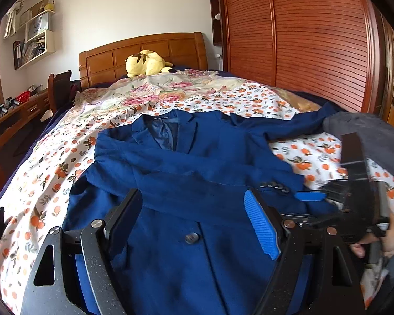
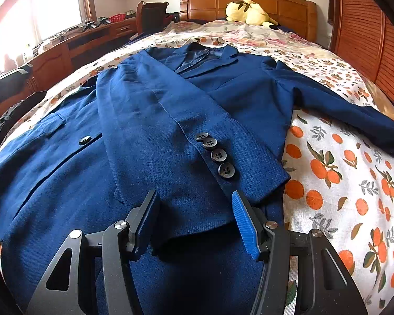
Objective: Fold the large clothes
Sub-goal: 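Release the cuff and lift the right gripper off the jacket, then move the right gripper to the other jacket sleeve and grasp its cuff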
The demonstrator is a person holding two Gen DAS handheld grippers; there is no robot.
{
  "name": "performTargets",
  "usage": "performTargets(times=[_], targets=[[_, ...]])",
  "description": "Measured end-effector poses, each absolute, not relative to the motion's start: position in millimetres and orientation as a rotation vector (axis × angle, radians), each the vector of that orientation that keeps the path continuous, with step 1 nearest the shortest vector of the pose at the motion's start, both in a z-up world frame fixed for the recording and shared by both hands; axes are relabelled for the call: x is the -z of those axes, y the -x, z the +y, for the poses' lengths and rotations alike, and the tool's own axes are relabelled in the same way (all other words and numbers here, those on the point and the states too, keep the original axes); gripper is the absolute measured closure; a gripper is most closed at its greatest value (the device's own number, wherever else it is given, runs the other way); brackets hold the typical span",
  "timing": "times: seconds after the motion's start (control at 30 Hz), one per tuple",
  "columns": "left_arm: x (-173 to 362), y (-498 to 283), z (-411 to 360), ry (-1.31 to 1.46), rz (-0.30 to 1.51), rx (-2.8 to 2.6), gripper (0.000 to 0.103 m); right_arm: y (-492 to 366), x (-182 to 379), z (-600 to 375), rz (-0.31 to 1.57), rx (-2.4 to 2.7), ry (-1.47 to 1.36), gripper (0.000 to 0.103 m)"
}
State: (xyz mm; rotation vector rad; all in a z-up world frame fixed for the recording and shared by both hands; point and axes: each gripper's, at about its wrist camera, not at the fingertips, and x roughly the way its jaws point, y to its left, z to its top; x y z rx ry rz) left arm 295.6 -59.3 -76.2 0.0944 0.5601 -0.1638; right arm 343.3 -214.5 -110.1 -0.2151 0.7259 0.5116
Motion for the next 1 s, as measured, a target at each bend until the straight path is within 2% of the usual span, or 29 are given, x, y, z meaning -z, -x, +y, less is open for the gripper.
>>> performTargets(times=[0.5, 0.8, 0.83, 0.87, 0.93, 1.0], targets=[[119, -321, -44, -0.029, 0.571, 0.26, 0.022, -344, 102, -226, 0.716, -0.506, 0.175, 0.044], [126, -319, -41, -0.007, 0.582, 0.256, 0.022, -391, 39, -283, 0.638, -0.334, 0.168, 0.044], [127, -319, -40, -0.004, 0.58, 0.255, 0.022, -403, 35, -290, 0.641, -0.315, 0.174, 0.043], [127, -319, -39, -0.003, 0.578, 0.253, 0.022, -415, 33, -296, 0.644, -0.291, 0.176, 0.035], [127, -318, -39, -0.003, 0.577, 0.252, 0.022, -443, 30, -312, 0.656, -0.228, 0.157, 0.029], [127, -317, -39, -0.005, 0.575, 0.249, 0.022, -472, 34, -328, 0.69, -0.179, 0.106, 0.027]])
